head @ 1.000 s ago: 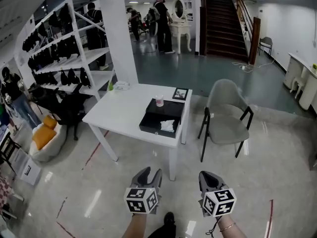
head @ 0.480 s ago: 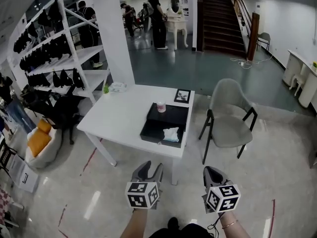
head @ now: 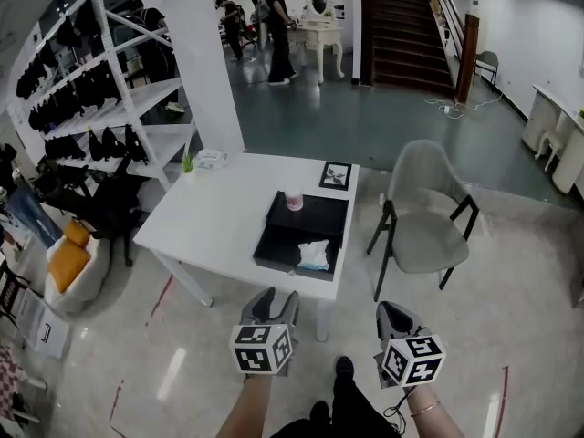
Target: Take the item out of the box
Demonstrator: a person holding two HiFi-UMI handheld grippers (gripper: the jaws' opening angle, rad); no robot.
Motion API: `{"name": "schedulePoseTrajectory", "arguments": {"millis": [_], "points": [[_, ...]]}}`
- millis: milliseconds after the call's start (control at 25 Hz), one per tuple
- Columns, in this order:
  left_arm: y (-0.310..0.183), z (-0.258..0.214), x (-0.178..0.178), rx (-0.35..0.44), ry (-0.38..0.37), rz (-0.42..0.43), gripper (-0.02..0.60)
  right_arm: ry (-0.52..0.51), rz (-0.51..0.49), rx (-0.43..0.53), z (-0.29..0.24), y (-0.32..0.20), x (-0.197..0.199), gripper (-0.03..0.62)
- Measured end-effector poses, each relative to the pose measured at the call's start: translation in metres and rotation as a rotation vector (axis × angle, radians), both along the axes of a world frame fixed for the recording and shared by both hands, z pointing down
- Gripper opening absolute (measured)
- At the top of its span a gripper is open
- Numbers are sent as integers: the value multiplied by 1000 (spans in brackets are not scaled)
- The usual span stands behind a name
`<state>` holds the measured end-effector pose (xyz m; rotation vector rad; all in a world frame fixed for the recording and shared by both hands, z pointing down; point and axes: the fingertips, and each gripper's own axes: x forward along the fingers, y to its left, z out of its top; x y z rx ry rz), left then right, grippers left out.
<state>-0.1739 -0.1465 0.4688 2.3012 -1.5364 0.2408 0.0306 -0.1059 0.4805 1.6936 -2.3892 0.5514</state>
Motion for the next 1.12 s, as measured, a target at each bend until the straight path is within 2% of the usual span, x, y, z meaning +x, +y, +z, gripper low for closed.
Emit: {"name": "schedulePoseTrajectory", "arguments": {"millis": [640, 1120], "points": [[-120, 15, 16, -44, -41, -64, 200, -21, -69, -15, 9, -134, 20, 0], [-170, 37, 39, -121, -76, -44, 233, -30, -103, -42, 21, -186, 35, 0]]}}
